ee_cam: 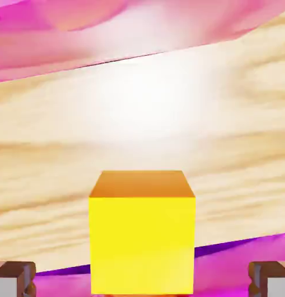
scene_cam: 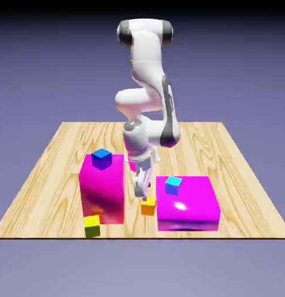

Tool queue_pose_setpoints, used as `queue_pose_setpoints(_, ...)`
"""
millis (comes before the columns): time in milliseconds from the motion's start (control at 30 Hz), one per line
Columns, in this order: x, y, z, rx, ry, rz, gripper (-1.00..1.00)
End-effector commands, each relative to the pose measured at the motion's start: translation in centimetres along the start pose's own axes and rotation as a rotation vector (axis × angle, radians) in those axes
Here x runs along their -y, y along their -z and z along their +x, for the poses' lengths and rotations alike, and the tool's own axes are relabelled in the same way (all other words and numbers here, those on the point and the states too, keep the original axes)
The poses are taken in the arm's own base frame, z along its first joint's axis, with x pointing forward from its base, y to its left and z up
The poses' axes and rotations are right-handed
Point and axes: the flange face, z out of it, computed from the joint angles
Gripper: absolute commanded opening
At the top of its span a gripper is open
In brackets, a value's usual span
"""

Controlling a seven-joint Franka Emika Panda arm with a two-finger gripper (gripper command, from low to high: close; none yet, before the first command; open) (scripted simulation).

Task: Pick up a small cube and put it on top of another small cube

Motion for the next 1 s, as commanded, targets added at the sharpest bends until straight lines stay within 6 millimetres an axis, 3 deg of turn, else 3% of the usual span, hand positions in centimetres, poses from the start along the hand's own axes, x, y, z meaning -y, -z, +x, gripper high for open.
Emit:
queue_pose_setpoints(0,0.0,-0.9,0.0,0.000,0.000,0.000,0.00)
queue_pose_setpoints(133,0.0,-4.4,0.4,-0.004,-0.003,0.000,0.00)
queue_pose_setpoints(167,0.0,-4.4,0.4,-0.004,-0.003,0.000,-1.00)
queue_pose_setpoints(200,0.0,-4.4,0.4,-0.004,-0.003,0.000,-1.00)
queue_pose_setpoints(467,-0.3,2.5,0.1,-0.004,-0.003,0.000,-1.00)
queue_pose_setpoints(600,0.1,2.2,0.6,0.005,0.068,0.013,-1.00)
queue_pose_setpoints(733,-0.1,6.8,-3.9,0.101,0.246,0.026,-1.00)
queue_pose_setpoints(833,-2.8,10.5,-6.9,0.129,0.411,-0.003,-1.00)
queue_pose_setpoints(967,-6.4,15.5,-9.3,0.147,0.621,-0.034,-1.00)
